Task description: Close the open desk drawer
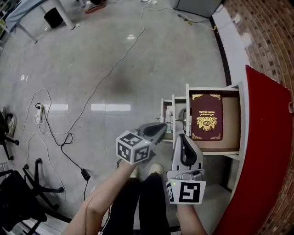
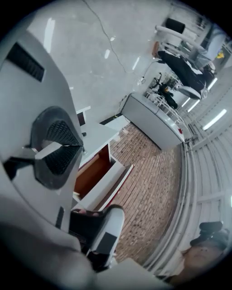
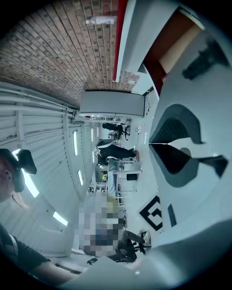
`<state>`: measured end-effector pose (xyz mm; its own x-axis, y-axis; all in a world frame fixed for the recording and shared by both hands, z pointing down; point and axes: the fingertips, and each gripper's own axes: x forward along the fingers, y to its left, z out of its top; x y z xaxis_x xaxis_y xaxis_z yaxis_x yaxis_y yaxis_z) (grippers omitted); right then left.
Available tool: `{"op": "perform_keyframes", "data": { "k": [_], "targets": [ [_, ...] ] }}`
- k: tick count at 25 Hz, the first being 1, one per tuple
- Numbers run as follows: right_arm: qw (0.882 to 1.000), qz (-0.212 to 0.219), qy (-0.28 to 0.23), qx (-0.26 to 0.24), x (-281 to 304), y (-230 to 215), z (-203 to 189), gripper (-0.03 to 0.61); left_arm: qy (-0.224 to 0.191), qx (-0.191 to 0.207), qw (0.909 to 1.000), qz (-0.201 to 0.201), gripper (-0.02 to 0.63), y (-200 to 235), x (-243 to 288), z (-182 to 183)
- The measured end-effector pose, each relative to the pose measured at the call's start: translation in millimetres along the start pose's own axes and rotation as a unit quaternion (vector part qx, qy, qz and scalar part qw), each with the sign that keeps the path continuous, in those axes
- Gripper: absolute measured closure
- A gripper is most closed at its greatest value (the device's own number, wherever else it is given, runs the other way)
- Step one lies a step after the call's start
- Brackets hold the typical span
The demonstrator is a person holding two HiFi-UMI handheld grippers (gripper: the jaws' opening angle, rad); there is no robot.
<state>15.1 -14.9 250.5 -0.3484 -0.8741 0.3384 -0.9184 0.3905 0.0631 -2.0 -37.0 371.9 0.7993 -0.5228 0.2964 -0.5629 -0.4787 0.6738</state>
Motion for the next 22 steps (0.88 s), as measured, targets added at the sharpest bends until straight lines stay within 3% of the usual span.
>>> {"op": "perform_keyframes", "data": {
  "k": [3, 6, 8, 16, 22],
  "targets": [
    [1.0, 0.001, -0.002, 0.012, 4, 0, -5, 0.565, -0.007, -0.074, 0.9965, -0.038, 0.603, 8, 18, -11],
    [1.0, 0.004, 0.006, 0.015, 7, -1, -15, 0.565, -0.01, -0.168, 0.9826, -0.078, 0.603, 15, 35, -24],
    [1.0, 0.009, 0.009, 0.012, 10, -1, -20, 0.565, -0.006, -0.2, 0.9752, -0.095, 0.603, 18, 46, -29],
    [1.0, 0.02, 0.012, 0.017, 20, 1, -25, 0.565, 0.033, -0.246, 0.9605, -0.126, 0.603, 20, 83, -49],
    [0.999, 0.027, 0.008, 0.032, 24, 5, -28, 0.565, 0.045, -0.272, 0.9455, -0.173, 0.6, 14, 95, -57]
  ]
}}
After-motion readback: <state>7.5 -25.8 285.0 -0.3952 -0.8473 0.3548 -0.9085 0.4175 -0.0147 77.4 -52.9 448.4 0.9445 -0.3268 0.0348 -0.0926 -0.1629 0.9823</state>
